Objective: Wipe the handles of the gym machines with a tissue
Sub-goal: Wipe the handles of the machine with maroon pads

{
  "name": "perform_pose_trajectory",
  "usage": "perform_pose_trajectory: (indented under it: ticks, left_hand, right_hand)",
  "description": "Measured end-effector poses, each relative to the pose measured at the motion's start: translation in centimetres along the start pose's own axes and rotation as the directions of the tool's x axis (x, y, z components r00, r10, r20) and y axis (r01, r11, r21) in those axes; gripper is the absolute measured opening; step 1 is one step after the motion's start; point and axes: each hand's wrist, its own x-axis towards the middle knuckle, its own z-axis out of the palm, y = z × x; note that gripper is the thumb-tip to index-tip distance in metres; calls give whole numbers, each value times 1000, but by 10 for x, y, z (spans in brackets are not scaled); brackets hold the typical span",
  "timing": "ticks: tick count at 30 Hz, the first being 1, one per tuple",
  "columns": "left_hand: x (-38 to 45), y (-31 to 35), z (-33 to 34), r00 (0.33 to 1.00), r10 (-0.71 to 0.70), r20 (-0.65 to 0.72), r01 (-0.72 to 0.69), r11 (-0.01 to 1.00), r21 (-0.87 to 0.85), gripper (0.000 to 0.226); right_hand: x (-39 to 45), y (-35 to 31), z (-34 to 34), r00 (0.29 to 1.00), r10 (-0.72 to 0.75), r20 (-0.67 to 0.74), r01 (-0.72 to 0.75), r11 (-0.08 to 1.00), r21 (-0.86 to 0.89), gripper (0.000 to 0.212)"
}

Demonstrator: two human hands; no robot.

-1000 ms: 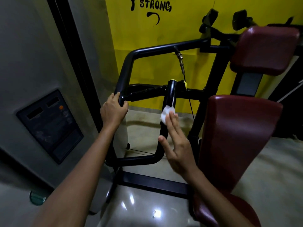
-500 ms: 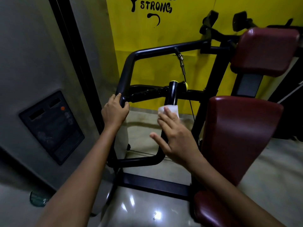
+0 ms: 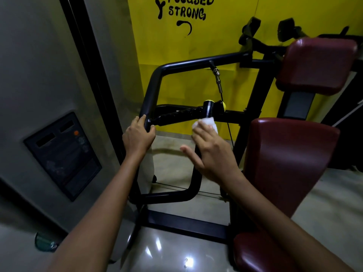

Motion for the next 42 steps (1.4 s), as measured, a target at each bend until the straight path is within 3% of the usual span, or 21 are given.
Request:
perform_pose_trajectory:
  ticks: [3, 8, 13, 17, 20, 23, 29, 34, 39, 42]
  left_hand:
    - [0, 1, -1, 1000, 1, 0, -1, 1000, 4, 53]
    - [0, 0, -1, 1000, 0, -5, 0, 1000, 7, 53]
    - [0, 1, 0, 1000, 2, -5, -2, 1000, -3, 53]
    - [-1, 1, -1, 1000, 6, -13, -6, 1000, -7, 52]
    - [-1, 1, -1, 1000, 9, -21, -10, 1000, -4, 52]
    - [-1, 0, 0, 1000, 6, -14, -6, 1000, -7, 52]
    - [-1, 1, 0, 1000, -6, -6, 6, 1000, 0, 53]
    - [-1, 1, 0, 1000, 6, -11, -6, 1000, 4, 52]
    - [1, -1, 2, 1000, 2, -9, -2, 1000, 12, 53]
    - [1, -1, 2, 1000, 14, -14, -14, 1000, 11, 53]
  right_hand:
    - [5, -1, -1, 998, 64, -3, -63, 996, 59, 69]
    - [-9, 2, 3, 996, -78, 31, 78, 997, 12, 72]
    - [14, 10, -4, 998, 60, 8, -60, 988, 141, 69]
    - [3, 1, 0, 1000, -11, 9, 11, 1000, 11, 79]
    - [16, 7, -8, 997, 55, 56, -60, 992, 110, 80]
    - [30, 11, -10, 990, 137, 23, -139, 971, 194, 68]
    - [16, 10, 1, 999, 46, 5, -46, 991, 124, 68]
    - [43, 20, -4, 982, 188, -15, -178, 950, 256, 58]
    - [20, 2, -4, 987, 156, 46, -162, 974, 159, 67]
    - [30, 6, -7, 983, 178, 44, -184, 960, 212, 61]
